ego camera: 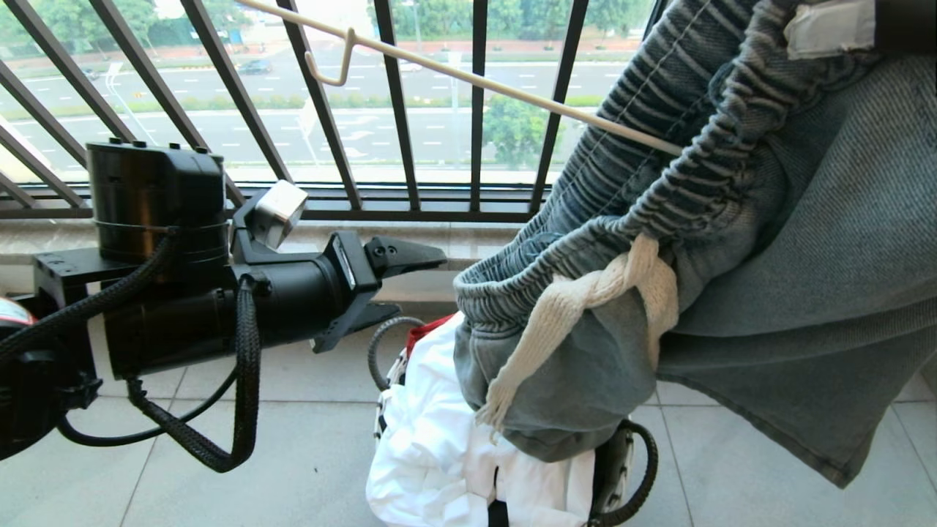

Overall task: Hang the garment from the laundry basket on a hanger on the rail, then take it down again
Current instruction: Hang the clothes on the clothes rack

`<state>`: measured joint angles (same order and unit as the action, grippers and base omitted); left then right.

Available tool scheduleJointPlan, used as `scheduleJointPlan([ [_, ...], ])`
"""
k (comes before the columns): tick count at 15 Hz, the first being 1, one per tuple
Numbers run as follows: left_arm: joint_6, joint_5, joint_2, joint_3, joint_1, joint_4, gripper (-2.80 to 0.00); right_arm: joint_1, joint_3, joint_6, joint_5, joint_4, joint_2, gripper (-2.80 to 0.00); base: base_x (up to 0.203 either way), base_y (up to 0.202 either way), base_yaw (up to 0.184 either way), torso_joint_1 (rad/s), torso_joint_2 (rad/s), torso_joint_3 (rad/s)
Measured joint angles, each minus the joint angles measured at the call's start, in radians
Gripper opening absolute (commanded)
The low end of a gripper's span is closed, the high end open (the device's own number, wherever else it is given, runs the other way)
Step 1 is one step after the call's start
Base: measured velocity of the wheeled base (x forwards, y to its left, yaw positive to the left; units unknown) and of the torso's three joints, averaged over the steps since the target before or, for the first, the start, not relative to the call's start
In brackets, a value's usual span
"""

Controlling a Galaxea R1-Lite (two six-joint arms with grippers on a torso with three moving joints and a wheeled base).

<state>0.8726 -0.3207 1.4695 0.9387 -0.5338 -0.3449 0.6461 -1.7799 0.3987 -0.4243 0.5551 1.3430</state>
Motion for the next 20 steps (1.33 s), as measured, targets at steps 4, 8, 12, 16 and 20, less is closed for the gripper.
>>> scheduleJointPlan([
  [4,-0.007,-0.029,-0.022,-0.034,0.001,-0.036,0.0,0.039,0.01,-0.002,0.001,-0.026,0.002,-2.8,0.0,0.0,0.0,0.0,0.0,0.0],
  [8,-0.061,-0.028,0.004,-0.055,-0.014,-0.037,0.0,0.122,0.01,-0.001,0.008,-0.061,0.013,-2.8,0.0,0.0,0.0,0.0,0.0,0.0],
  [12,-0.062,-0.028,0.01,-0.057,-0.016,-0.038,0.0,0.194,0.035,-0.001,0.032,-0.061,0.015,-2.8,0.0,0.0,0.0,0.0,0.0,0.0],
  [16,-0.064,-0.029,0.04,-0.051,-0.018,-0.025,0.0,0.205,0.035,-0.001,0.038,-0.066,0.016,-2.8,0.0,0.0,0.0,0.0,0.0,0.0],
  [20,-0.065,-0.04,0.044,-0.041,-0.021,0.012,0.0,0.204,0.028,0.0,0.075,-0.083,0.015,-2.8,0.0,0.0,0.0,0.0,0.0,0.0],
])
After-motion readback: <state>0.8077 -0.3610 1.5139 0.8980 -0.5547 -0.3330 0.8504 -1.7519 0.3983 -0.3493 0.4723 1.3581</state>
